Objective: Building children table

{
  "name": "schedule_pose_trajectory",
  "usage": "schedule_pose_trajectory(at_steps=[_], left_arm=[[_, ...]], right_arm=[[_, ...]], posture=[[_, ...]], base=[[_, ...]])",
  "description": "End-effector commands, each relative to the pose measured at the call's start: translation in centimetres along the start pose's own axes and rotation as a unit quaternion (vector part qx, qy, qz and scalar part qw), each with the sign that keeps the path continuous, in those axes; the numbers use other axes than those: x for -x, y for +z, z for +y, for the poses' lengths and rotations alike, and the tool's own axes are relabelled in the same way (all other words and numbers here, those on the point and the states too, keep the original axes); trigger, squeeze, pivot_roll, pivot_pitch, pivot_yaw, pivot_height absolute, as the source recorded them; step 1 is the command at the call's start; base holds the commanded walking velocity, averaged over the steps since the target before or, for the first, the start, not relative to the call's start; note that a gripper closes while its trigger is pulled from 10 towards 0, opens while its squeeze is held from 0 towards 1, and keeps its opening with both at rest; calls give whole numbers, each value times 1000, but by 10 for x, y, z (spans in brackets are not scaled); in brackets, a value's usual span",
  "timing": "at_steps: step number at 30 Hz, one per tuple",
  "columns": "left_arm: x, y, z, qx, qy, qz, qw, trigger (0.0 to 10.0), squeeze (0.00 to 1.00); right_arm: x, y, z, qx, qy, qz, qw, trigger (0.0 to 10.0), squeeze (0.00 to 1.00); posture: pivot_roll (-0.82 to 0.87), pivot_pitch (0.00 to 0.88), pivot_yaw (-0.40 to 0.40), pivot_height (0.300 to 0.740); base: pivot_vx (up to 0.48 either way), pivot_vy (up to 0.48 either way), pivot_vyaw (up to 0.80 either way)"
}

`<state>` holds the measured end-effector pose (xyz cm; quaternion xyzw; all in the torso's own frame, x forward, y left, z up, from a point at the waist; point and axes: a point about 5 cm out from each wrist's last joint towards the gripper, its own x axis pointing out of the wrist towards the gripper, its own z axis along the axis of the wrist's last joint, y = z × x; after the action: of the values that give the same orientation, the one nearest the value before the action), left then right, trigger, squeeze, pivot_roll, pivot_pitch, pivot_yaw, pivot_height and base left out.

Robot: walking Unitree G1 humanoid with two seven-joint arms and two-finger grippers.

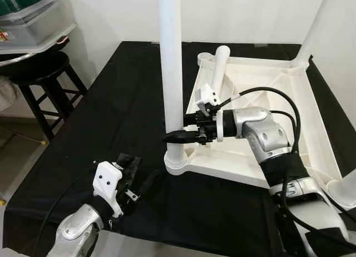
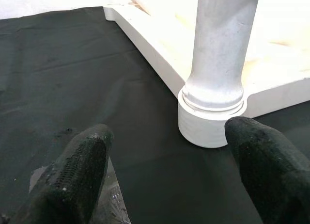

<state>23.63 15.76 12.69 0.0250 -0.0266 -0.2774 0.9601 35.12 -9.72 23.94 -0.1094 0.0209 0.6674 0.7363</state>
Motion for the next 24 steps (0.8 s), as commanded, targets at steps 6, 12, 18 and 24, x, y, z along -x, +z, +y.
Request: schedule_pose_trajectory(at_steps=[6, 12, 18, 24], left_arm=[[4, -3, -1, -1, 1, 10, 1000, 9686, 0], [6, -2, 2, -1, 1, 9, 1000, 9686, 0], [5, -3, 3, -3, 0, 13, 1000, 9569, 0], [7, -4, 1, -3, 0, 12, 1000, 9922, 0]], right_arm=[[-7, -34, 14, -19, -75, 12, 997, 0, 0], [-39, -80, 63, -110, -358, 65, 925, 0, 0], [-51, -69, 67, -82, -352, 63, 930, 0, 0], [-60, -58, 68, -107, -298, 21, 948, 10000, 0]], posture=[[14, 186, 25, 740], [0, 200, 40, 740], [-3, 185, 47, 740], [11, 179, 35, 740]], base=[[0, 0, 0], [0, 0, 0], [0, 0, 0], [0, 0, 0]])
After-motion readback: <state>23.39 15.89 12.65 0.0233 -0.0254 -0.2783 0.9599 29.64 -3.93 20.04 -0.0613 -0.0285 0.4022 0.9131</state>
